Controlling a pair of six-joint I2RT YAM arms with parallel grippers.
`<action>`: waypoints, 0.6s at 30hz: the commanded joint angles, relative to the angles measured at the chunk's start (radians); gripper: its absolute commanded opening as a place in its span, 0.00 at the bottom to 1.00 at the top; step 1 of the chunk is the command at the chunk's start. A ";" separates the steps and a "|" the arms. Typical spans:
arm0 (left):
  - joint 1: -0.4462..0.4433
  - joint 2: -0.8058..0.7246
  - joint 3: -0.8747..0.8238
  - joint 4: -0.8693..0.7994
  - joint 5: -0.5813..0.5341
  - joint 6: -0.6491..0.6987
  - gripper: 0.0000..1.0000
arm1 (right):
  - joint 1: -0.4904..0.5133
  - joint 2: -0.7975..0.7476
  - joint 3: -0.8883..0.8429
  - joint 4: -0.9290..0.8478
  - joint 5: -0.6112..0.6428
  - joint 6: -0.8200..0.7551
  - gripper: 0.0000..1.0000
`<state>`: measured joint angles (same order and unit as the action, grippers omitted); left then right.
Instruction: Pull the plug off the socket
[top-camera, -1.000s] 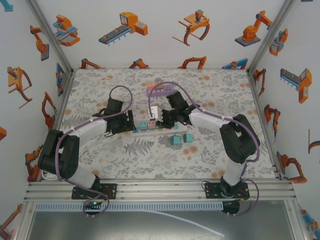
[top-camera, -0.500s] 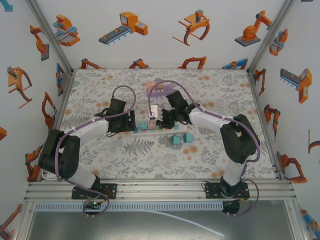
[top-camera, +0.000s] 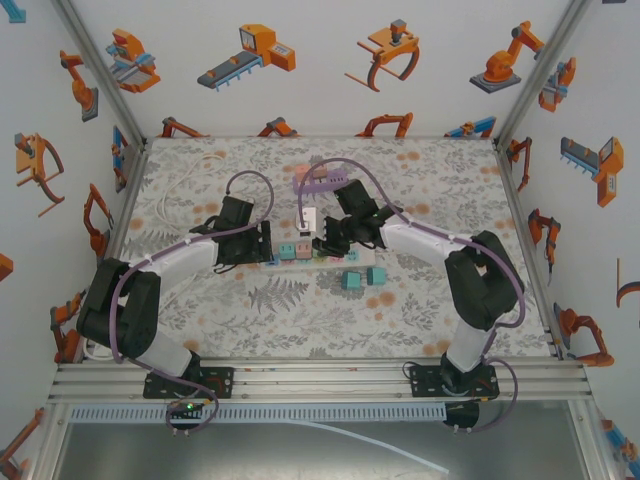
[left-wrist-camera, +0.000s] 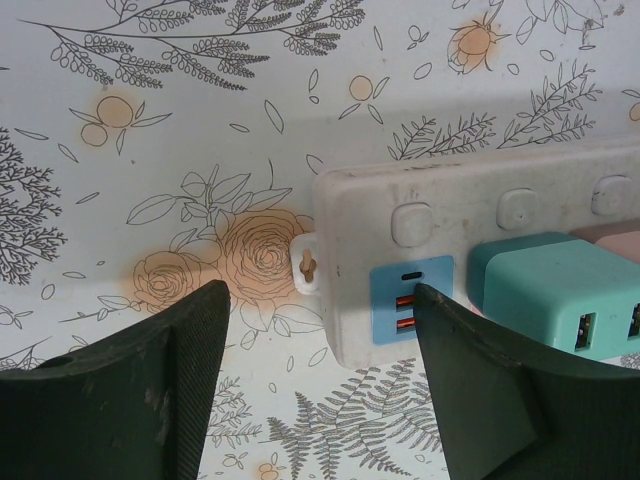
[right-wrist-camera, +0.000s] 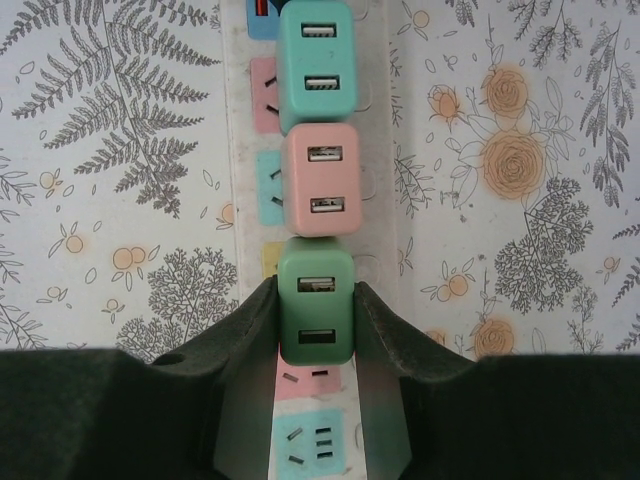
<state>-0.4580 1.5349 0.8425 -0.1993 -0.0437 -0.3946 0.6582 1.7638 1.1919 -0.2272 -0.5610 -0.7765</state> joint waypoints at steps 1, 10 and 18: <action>-0.004 0.007 -0.011 -0.093 -0.045 0.043 0.68 | 0.004 -0.064 -0.011 0.050 -0.018 0.032 0.01; -0.003 -0.084 0.032 -0.115 0.013 0.033 0.69 | 0.004 -0.148 -0.063 0.104 0.023 0.138 0.01; -0.003 -0.238 0.075 -0.155 0.072 0.048 0.70 | 0.004 -0.311 -0.207 0.358 0.164 0.654 0.01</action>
<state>-0.4576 1.3621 0.8871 -0.3218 -0.0132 -0.3767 0.6579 1.5188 1.0248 -0.0296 -0.4675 -0.4126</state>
